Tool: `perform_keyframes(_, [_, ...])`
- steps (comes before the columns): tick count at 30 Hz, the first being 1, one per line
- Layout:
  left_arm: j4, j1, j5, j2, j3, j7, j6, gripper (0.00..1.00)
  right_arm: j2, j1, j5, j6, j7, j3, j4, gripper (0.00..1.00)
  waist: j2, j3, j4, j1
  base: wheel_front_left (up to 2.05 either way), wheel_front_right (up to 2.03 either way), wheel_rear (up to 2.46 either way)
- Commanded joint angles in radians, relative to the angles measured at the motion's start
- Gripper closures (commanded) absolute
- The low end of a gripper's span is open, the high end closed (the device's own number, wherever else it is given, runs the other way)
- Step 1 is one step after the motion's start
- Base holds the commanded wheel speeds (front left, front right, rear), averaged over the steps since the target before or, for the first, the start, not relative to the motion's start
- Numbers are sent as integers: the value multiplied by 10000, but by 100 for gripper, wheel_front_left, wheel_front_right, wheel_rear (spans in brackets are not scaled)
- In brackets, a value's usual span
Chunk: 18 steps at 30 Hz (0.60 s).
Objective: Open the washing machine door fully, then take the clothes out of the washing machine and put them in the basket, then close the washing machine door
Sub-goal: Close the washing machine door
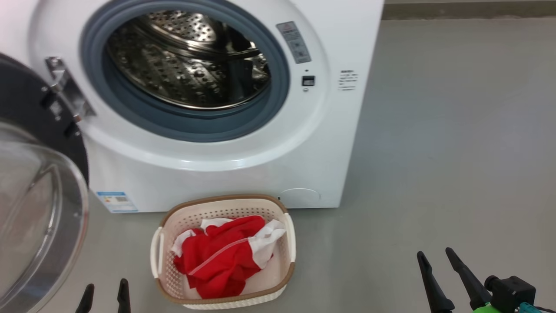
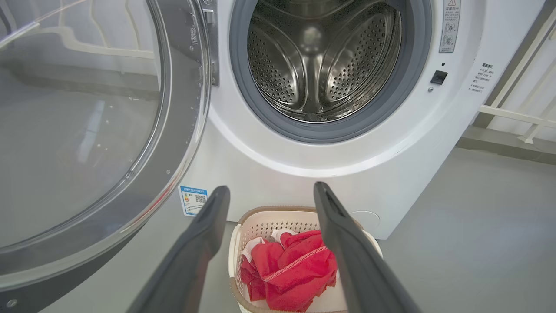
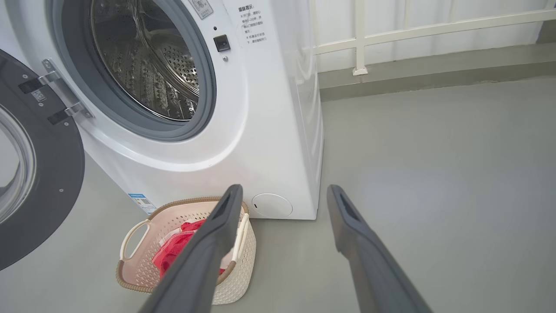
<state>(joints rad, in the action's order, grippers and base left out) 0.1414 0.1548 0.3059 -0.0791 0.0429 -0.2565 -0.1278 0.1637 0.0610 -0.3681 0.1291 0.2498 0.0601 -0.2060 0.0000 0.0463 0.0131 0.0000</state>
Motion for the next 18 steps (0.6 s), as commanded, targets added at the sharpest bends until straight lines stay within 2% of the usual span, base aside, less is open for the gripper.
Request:
perform_keyframes(1, [-164,-345,106,-11,371,-53,-29,0,200,-286,27,16,120,321,179,0,0,-64,492,0,0,0,0])
perform_keyframes(18, [5,70,64,247,406,-53,-29,0,396,-564,-263,16,120,1178,-247,0,0,-721,3089,0,0,0,0])
